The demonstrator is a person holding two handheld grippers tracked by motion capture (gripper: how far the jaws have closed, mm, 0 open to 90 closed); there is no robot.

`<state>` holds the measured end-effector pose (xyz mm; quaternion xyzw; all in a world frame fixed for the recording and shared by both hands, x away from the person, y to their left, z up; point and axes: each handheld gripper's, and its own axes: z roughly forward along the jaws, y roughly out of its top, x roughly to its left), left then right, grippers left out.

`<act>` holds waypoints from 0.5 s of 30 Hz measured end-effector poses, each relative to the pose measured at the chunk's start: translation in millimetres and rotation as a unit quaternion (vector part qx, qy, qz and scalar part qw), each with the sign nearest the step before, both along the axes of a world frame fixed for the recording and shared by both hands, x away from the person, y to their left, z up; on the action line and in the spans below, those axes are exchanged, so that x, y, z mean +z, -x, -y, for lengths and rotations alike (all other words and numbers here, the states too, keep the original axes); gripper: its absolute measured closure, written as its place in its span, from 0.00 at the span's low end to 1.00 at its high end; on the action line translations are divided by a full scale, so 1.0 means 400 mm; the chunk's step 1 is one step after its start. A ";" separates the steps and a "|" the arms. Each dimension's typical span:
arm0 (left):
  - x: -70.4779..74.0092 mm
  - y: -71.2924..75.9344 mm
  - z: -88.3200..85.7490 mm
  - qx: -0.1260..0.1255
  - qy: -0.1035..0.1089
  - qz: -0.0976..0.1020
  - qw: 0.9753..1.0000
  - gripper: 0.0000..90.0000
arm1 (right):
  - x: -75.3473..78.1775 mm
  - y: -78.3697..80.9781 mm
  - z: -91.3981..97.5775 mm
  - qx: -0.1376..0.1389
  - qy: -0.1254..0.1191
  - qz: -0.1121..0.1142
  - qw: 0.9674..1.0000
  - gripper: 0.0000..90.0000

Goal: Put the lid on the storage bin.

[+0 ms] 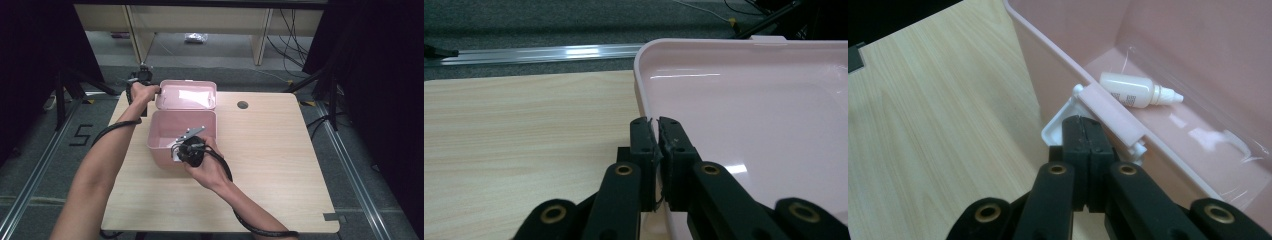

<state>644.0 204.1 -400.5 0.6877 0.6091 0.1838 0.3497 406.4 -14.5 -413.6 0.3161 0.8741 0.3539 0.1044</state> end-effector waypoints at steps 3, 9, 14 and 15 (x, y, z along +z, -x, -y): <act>0.006 0.004 -0.002 0.003 0.003 0.004 1.000 0.95 | 0.001 0.001 0.000 -0.005 -0.001 -0.005 1.000 1.00; 0.018 0.011 -0.005 0.007 0.019 0.012 1.000 0.96 | 0.000 0.001 0.000 -0.003 -0.003 -0.006 1.000 1.00; 0.033 0.021 -0.009 0.003 0.019 0.020 1.000 0.96 | 0.000 0.000 0.000 0.000 0.000 -0.001 1.000 1.00; 0.038 0.024 -0.010 0.003 0.019 0.024 1.000 0.96 | 0.000 0.000 0.001 0.001 0.001 0.000 1.000 1.00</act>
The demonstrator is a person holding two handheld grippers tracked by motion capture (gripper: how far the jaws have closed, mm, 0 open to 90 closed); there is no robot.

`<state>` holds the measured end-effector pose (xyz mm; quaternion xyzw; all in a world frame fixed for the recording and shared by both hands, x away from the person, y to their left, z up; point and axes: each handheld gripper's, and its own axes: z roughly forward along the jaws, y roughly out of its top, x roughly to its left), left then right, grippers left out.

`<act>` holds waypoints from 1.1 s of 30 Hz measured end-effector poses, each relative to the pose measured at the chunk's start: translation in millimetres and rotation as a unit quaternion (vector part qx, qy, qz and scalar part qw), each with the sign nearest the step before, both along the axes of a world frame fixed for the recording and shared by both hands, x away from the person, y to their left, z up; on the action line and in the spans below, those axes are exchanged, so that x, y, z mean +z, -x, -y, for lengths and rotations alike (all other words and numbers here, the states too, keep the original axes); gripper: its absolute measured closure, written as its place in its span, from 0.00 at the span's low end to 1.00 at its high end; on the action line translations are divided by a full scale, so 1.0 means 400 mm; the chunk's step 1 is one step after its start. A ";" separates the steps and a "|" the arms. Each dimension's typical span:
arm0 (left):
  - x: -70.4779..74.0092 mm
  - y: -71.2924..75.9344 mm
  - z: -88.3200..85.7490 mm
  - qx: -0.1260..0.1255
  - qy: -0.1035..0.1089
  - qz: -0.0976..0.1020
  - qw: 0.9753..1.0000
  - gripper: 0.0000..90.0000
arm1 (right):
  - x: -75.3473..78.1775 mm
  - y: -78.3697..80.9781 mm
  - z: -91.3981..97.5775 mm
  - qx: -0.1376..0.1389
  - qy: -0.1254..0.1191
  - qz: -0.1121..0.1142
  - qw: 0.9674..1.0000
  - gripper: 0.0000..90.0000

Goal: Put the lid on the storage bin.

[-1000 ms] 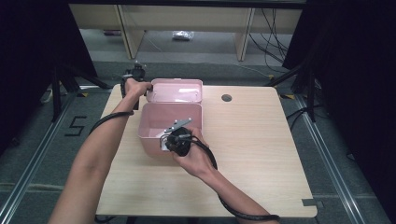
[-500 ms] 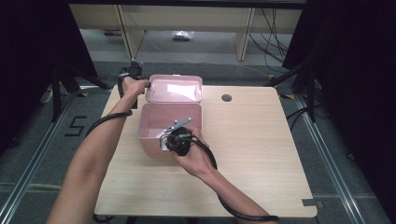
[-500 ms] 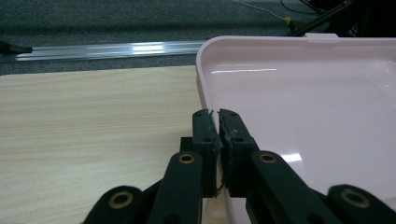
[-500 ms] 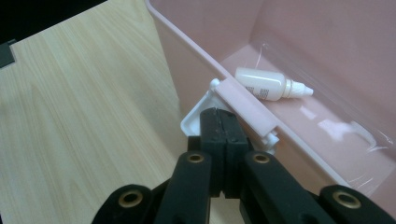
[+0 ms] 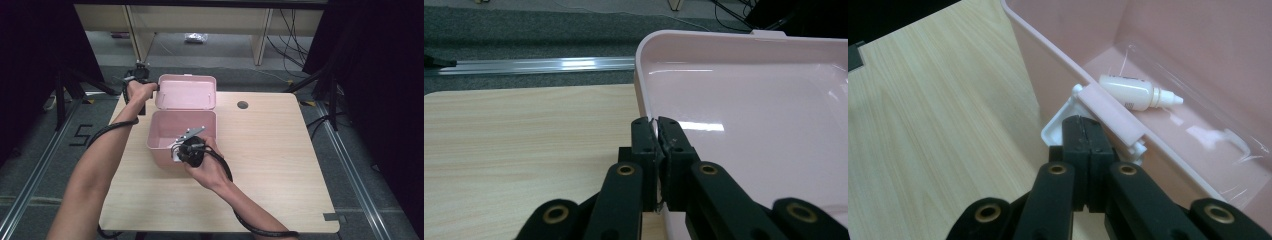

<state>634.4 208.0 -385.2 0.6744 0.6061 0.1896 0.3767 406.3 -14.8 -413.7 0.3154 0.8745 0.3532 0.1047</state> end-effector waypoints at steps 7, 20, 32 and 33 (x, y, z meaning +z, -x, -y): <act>0.007 0.007 -0.009 -0.016 -0.008 0.012 1.000 0.97 | 0.000 0.001 0.000 0.000 0.001 0.001 1.000 1.00; 0.026 0.031 -0.013 -0.002 0.010 0.028 1.000 0.97 | -0.008 0.004 -0.005 -0.007 -0.014 0.011 1.000 1.00; 0.047 0.048 -0.016 -0.006 0.004 0.041 0.999 0.98 | 0.000 0.007 -0.002 -0.003 0.001 -0.002 1.000 1.00; 0.048 0.050 -0.018 -0.010 -0.001 0.040 0.999 0.98 | 0.000 0.007 -0.003 -0.003 0.002 -0.001 1.000 1.00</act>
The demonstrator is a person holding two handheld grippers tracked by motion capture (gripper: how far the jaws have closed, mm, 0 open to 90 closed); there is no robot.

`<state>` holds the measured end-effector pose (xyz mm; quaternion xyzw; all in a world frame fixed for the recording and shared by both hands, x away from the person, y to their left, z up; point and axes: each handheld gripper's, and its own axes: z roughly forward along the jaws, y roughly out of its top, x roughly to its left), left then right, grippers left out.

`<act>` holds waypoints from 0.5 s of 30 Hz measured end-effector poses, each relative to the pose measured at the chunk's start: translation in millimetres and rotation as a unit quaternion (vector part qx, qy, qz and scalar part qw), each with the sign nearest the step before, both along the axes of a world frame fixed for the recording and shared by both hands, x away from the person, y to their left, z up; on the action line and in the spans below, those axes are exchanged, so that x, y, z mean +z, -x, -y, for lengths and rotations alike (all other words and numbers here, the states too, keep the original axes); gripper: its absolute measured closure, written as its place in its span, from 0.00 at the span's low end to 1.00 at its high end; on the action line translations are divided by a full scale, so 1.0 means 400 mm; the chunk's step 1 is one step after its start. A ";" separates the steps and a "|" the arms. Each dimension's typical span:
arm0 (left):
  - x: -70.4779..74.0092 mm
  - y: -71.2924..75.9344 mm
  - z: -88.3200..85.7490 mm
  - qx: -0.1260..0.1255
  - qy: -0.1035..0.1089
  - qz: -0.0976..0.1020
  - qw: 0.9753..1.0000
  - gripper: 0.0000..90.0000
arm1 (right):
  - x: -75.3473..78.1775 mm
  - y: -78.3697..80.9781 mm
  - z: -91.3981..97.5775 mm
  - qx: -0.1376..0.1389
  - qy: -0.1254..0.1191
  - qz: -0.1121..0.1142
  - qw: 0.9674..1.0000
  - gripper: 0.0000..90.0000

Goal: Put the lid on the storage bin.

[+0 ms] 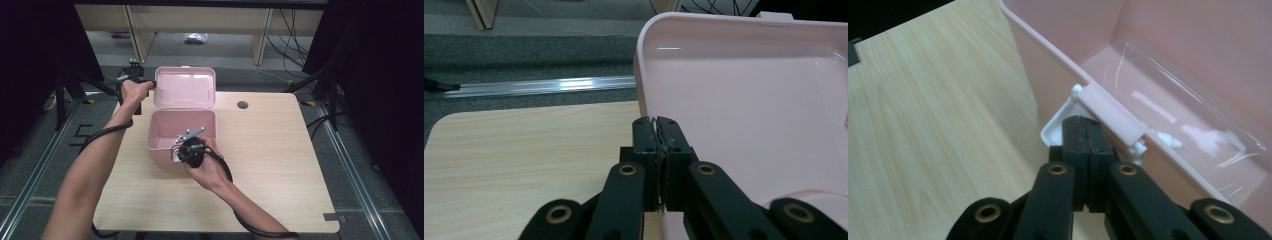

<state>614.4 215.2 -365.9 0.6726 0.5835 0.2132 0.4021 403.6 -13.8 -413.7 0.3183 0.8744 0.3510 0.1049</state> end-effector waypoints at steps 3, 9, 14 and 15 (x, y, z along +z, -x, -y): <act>0.004 0.003 0.000 -0.002 -0.004 0.000 1.000 0.98 | 0.000 0.000 -0.001 0.000 -0.001 0.000 1.000 1.00; 0.008 0.016 0.003 0.004 0.000 0.016 1.000 0.98 | 0.000 -0.002 0.000 0.002 0.001 0.004 1.000 1.00; 0.017 0.027 0.001 0.001 -0.004 0.022 1.000 0.98 | 0.000 0.000 -0.001 -0.001 0.001 0.001 1.000 1.00; 0.018 0.030 0.000 0.000 -0.004 0.025 1.000 0.98 | 0.000 -0.001 -0.001 -0.001 0.000 0.001 1.000 1.00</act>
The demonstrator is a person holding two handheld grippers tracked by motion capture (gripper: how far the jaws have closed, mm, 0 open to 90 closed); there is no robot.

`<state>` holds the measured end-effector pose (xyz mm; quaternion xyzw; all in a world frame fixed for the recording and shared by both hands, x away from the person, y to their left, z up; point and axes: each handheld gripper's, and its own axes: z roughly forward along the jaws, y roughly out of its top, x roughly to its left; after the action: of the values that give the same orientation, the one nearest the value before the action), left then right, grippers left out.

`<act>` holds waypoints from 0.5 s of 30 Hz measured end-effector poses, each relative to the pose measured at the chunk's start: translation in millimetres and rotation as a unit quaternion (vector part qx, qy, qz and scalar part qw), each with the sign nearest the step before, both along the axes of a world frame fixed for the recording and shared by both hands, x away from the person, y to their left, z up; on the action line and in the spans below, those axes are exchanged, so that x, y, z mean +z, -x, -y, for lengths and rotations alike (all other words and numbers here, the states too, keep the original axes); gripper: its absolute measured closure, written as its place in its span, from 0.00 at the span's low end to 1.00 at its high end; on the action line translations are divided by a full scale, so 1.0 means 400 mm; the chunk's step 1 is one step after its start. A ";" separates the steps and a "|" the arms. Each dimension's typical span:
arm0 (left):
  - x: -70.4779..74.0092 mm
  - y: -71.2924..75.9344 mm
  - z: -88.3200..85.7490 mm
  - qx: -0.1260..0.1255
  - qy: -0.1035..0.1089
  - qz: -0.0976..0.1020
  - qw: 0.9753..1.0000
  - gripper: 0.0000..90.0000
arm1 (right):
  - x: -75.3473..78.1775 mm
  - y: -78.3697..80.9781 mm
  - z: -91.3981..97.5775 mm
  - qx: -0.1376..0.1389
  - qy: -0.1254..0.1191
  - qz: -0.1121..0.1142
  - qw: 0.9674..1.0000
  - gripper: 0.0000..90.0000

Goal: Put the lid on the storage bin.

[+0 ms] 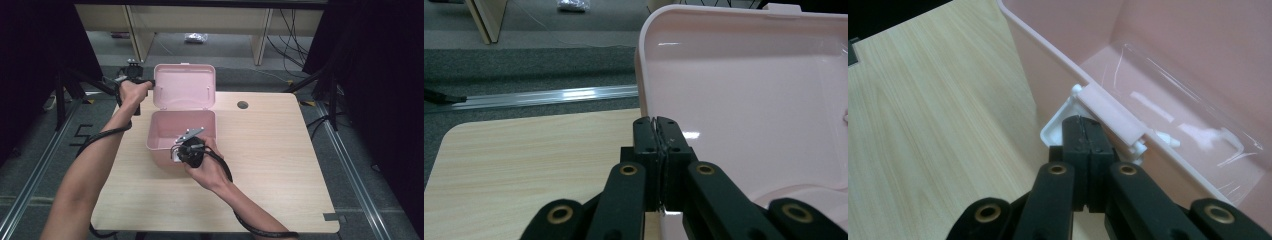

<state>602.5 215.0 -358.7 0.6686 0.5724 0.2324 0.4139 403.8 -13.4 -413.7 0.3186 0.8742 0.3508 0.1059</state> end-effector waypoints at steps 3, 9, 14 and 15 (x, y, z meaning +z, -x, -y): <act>0.003 0.009 -0.001 0.001 0.000 0.008 1.000 0.98 | 0.000 0.001 0.000 0.000 0.001 0.000 1.000 1.00; 0.008 0.025 -0.001 0.001 0.003 0.024 1.000 0.98 | 0.001 0.000 0.000 -0.001 0.003 0.002 1.000 1.00; 0.012 0.041 0.000 0.002 0.006 0.037 0.999 0.98 | 0.000 -0.002 0.000 0.001 0.002 0.006 1.000 1.00; 0.013 0.045 0.000 0.002 0.005 0.039 0.999 0.98 | 0.001 -0.002 0.000 0.002 0.004 0.007 1.000 1.00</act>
<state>584.6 215.2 -353.5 0.6560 0.5578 0.2565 0.4390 404.6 -13.6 -413.4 0.3142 0.8754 0.3497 0.1124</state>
